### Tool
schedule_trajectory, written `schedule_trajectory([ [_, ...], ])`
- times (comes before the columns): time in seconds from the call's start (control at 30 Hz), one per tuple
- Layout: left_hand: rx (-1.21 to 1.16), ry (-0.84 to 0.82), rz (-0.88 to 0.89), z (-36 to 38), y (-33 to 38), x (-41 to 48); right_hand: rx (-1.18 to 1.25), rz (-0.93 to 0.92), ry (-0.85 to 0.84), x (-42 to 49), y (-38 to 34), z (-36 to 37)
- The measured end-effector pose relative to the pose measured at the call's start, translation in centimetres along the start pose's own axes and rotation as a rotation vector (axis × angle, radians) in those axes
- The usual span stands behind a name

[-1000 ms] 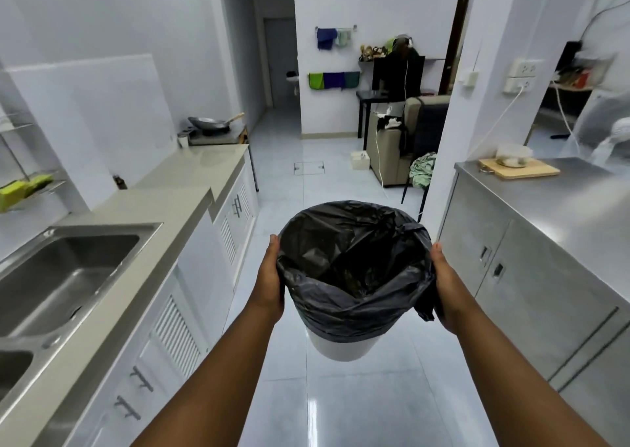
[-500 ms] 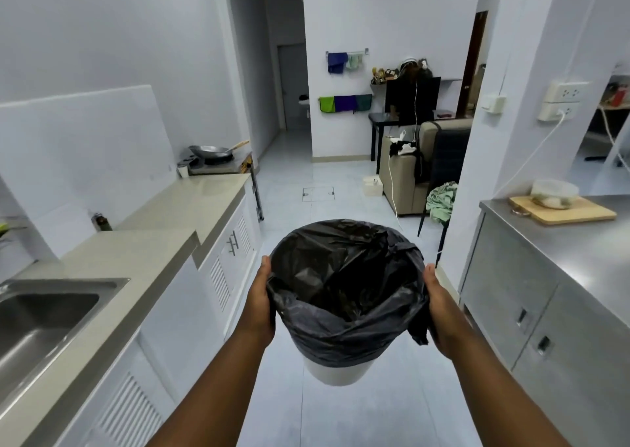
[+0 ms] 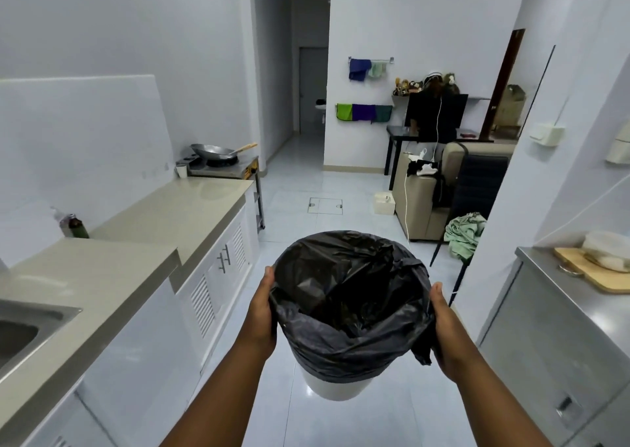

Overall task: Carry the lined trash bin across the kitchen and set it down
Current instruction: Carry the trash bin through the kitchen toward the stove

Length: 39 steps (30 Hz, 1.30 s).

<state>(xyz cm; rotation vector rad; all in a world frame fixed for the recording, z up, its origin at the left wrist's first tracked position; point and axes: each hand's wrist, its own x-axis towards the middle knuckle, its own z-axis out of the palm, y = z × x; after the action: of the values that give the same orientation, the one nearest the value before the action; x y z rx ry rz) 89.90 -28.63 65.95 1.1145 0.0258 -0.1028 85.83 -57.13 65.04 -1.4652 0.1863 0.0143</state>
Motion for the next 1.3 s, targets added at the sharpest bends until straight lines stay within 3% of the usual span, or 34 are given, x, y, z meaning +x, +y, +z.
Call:
schedule_trajectory([
  [0.6,0.029,-0.084,-0.025,-1.5,4.6,33.2,0.077,0.006,0.066,29.9,-4.5,5.2],
  [1.3,0.095,0.026,0.036,7.7,1.3,69.1,0.008,0.083,-0.041,70.5,-8.3,-3.7],
])
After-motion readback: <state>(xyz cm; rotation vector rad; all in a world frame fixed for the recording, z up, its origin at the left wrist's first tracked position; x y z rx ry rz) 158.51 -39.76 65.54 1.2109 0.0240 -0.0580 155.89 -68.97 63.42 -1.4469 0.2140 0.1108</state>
